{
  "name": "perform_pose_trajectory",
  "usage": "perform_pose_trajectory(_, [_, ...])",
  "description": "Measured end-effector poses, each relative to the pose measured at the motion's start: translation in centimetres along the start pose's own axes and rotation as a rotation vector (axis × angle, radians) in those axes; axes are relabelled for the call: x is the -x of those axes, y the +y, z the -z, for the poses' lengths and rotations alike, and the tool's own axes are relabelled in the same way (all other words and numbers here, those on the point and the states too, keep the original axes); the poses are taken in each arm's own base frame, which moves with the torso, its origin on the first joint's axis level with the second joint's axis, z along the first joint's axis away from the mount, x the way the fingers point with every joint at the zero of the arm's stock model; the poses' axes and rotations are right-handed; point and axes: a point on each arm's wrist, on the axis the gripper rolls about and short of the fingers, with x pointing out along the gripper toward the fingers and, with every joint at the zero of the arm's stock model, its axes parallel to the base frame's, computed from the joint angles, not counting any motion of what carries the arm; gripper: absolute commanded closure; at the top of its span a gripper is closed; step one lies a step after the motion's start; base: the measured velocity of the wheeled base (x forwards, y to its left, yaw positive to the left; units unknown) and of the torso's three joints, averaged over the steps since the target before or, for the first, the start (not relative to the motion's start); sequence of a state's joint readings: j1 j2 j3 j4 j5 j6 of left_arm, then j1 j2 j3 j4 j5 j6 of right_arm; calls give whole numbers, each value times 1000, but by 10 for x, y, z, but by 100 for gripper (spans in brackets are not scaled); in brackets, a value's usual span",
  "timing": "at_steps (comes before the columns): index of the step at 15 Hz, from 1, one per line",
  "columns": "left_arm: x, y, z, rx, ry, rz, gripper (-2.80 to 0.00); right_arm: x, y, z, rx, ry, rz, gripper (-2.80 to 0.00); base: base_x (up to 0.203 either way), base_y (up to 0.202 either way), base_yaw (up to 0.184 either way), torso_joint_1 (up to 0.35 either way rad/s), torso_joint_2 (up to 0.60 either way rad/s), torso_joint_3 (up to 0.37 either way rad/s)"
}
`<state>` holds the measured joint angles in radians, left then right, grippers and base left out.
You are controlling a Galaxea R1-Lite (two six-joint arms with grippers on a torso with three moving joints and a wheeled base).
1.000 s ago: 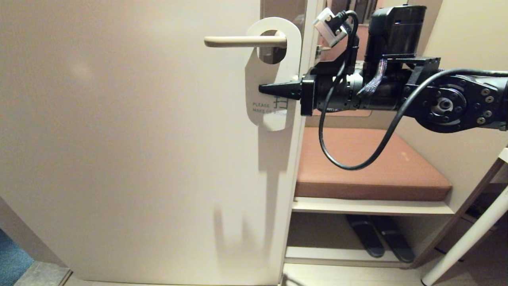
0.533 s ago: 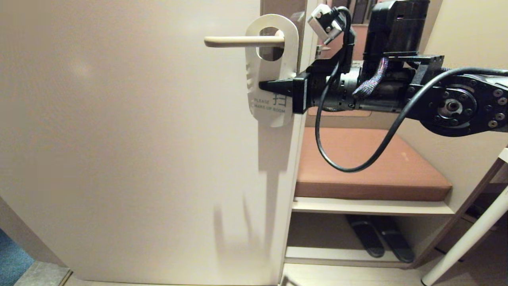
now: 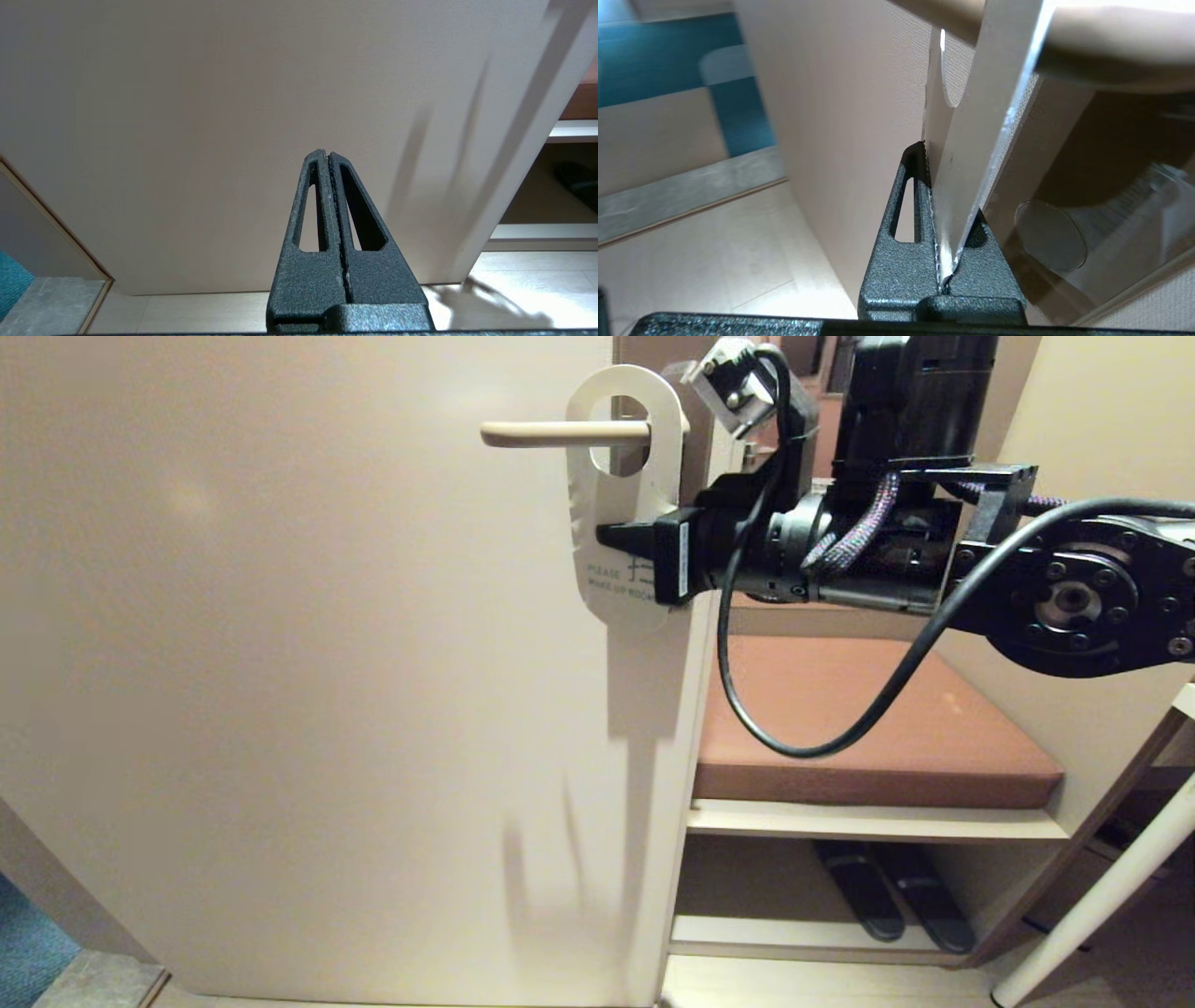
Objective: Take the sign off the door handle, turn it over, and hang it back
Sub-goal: Take down the sign
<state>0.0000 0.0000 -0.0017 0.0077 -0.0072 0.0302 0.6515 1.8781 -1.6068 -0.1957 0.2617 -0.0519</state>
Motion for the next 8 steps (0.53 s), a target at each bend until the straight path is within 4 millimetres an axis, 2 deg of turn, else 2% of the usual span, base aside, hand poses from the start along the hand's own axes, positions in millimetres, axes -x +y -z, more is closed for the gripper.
perform_pose_trajectory(8, [0,0,0,0,-1,0,0,-7,26,-1,9,3,129,0,0,0,0,0,0,0])
